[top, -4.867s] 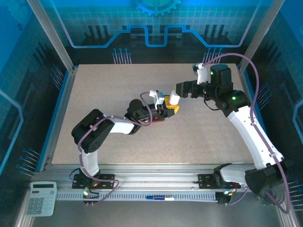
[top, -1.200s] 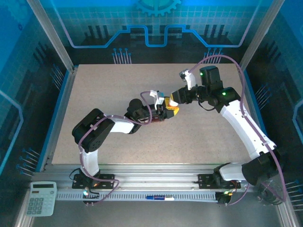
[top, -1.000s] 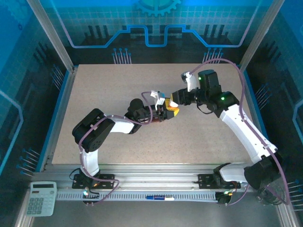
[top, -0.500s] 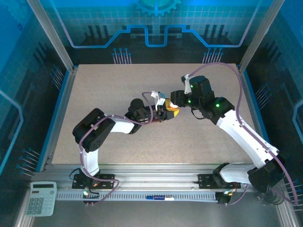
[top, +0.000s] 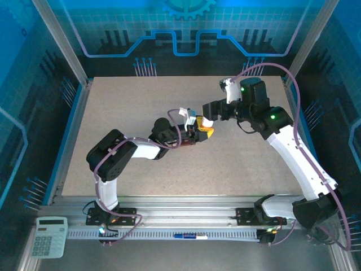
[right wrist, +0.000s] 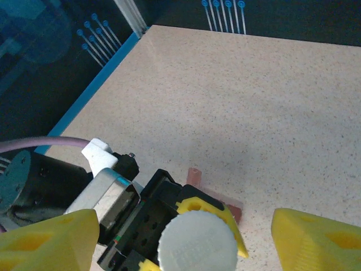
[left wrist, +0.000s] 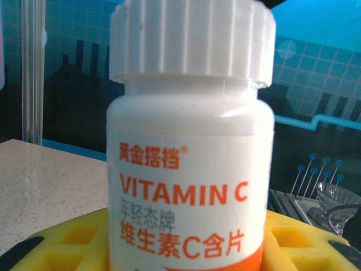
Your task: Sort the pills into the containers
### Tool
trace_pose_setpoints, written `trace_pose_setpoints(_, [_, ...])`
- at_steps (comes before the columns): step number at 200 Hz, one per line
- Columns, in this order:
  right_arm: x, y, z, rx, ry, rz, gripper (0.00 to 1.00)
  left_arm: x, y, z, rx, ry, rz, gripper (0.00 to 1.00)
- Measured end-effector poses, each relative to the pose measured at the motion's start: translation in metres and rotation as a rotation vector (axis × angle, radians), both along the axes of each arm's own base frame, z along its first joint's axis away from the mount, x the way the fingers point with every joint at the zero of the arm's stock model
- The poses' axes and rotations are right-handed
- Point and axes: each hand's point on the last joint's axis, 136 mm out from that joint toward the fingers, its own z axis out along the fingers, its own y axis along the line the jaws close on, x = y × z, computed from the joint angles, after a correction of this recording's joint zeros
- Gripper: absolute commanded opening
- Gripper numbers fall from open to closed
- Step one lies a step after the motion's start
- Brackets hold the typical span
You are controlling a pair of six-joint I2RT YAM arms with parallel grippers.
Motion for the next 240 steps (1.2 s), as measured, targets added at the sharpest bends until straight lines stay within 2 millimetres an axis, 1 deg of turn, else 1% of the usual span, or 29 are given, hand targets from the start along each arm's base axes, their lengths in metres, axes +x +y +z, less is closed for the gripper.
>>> trace_pose_setpoints(27, [-0.003,0.005,-0.002,-0.022,-0.033,0.093,0.8,0.0,0.0,0.0,0.0,0.0,0.0,0.0])
trace_pose_setpoints(42, [-0.003,0.008,-0.006,-0.034,-0.036,0.124,0.79,0.0,0.0,0.0,0.0,0.0,0.0,0.0])
trace_pose_setpoints(75, [0.0,0.008,-0.02,-0.054,-0.013,0.142,0.77,0.0,0.0,0.0,0.0,0.0,0.0,0.0])
trace_pose_setpoints(98, [0.001,0.007,-0.027,-0.06,0.001,0.142,0.75,0.0,0.0,0.0,0.0,0.0,0.0,0.0])
trace_pose_setpoints(151, [0.003,0.007,-0.033,-0.059,0.018,0.149,0.62,0.0,0.0,0.0,0.0,0.0,0.0,0.0])
trace_pose_setpoints(173, [0.004,0.009,-0.036,-0.056,0.031,0.154,0.54,0.0,0.0,0.0,0.0,0.0,0.0,0.0])
trace_pose_setpoints(197, [0.005,0.01,-0.039,-0.053,0.041,0.162,0.43,0.0,0.0,0.0,0.001,0.002,0.0,0.0])
trace_pose_setpoints(240, [0.007,0.01,-0.041,-0.031,0.056,0.137,0.34,0.001,0.0,-0.002,0.006,0.009,0.001,0.0])
